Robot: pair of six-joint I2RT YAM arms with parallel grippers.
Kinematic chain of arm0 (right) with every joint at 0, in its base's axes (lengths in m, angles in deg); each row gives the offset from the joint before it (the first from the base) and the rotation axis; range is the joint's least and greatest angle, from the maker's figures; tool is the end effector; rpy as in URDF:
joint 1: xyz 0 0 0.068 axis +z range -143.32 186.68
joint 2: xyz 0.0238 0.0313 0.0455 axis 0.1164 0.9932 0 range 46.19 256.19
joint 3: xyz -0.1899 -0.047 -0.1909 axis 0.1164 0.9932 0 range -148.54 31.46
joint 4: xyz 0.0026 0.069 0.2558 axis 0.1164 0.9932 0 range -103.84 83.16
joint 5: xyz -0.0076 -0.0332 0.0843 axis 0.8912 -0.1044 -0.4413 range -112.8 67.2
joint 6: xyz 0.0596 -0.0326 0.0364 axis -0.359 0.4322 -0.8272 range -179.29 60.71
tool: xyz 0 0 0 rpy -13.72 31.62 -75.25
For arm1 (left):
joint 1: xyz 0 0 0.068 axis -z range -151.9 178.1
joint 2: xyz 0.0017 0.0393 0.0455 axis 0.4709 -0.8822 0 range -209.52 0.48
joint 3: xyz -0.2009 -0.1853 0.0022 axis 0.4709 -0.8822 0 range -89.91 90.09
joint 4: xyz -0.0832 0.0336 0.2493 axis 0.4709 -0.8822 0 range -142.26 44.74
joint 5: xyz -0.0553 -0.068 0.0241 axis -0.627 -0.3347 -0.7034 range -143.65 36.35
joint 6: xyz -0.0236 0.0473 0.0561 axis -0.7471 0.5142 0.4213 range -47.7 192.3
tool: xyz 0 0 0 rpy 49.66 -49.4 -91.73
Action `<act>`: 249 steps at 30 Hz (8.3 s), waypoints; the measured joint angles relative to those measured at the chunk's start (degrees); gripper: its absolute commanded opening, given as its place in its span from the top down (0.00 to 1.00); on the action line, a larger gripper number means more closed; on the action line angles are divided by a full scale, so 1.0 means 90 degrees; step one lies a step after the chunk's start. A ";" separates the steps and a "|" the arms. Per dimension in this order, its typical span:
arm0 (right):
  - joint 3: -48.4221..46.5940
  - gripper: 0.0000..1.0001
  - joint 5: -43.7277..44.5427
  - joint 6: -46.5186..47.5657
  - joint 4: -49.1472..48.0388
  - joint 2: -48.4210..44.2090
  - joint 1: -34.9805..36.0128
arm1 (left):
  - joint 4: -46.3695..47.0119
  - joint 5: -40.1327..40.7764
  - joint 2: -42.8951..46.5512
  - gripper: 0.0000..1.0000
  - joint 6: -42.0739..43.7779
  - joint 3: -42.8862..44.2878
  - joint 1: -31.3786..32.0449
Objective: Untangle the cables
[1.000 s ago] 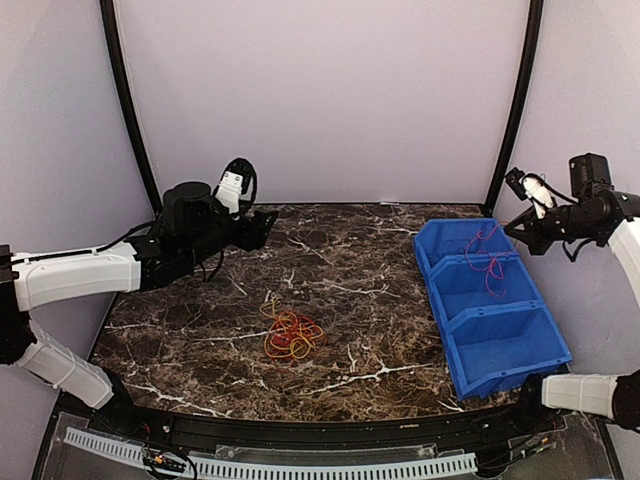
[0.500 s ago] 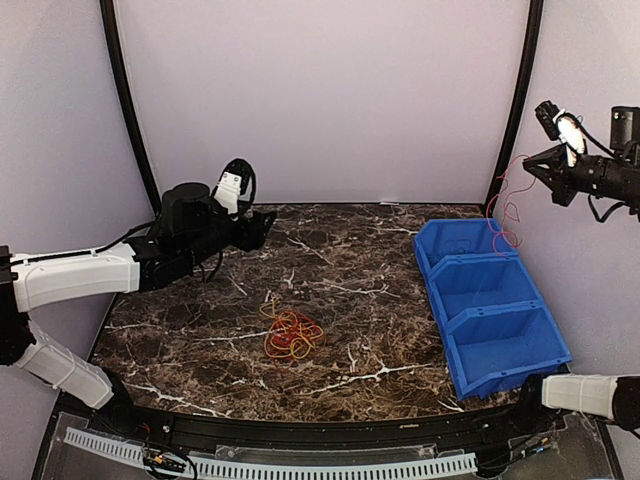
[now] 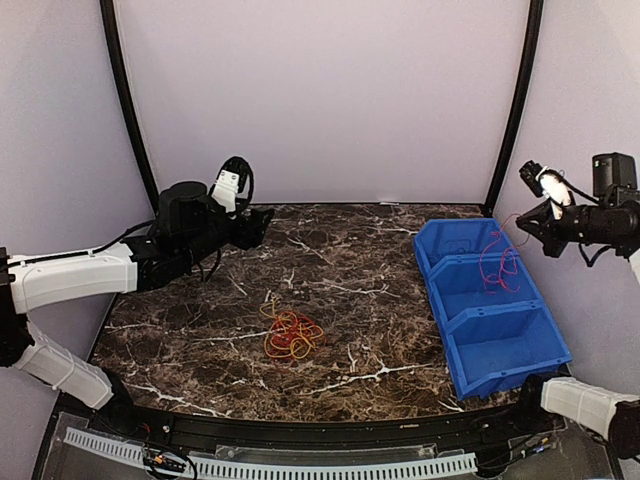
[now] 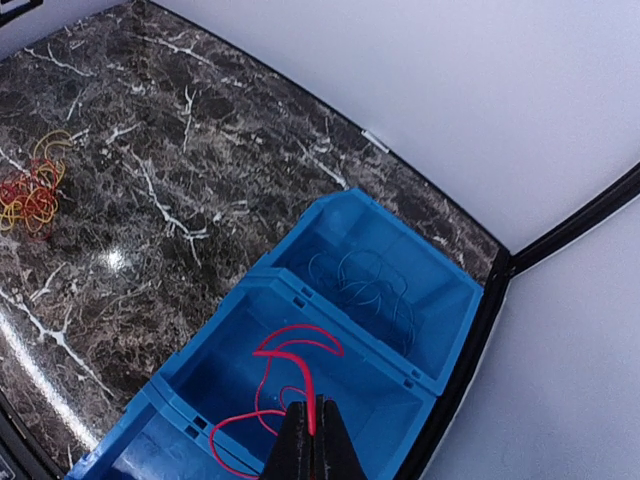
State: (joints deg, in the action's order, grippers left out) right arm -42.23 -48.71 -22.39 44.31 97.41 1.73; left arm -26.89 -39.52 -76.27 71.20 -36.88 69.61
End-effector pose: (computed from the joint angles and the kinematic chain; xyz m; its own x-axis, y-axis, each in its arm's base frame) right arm 0.1711 0.0140 0.3927 -0.2989 -0.5162 -0.8026 -0.5696 0.7713 -0.2840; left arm 0.2713 -0.2189 0.3131 -0.0784 0.0446 -0.9959 0.4593 0.8883 0.0036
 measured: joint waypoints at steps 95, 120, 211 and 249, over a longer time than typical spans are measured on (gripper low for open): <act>0.0396 0.64 -0.1188 -0.0794 -0.3827 0.5343 0.5719 | -0.4646 -0.3021 -0.3096 1.00 -0.0379 0.1928 0.0121; -0.0466 0.38 -0.0976 -0.2667 -0.5612 0.5875 0.5756 | -0.3893 -0.3240 -0.0571 1.00 -0.1287 0.0452 0.0124; -0.1022 0.91 0.0204 -0.2062 -0.5297 0.7939 0.7142 | -0.3971 -0.0646 0.1838 1.00 -0.1870 0.4308 0.0131; -0.1047 0.52 -0.0104 -0.1472 -0.4692 0.7723 0.6278 | -0.1734 0.0787 0.2691 1.00 -0.1285 0.4342 0.0131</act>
State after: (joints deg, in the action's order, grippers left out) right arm -51.65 -49.65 -35.63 2.08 166.92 58.23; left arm -42.50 -32.44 -52.06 59.64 2.20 70.79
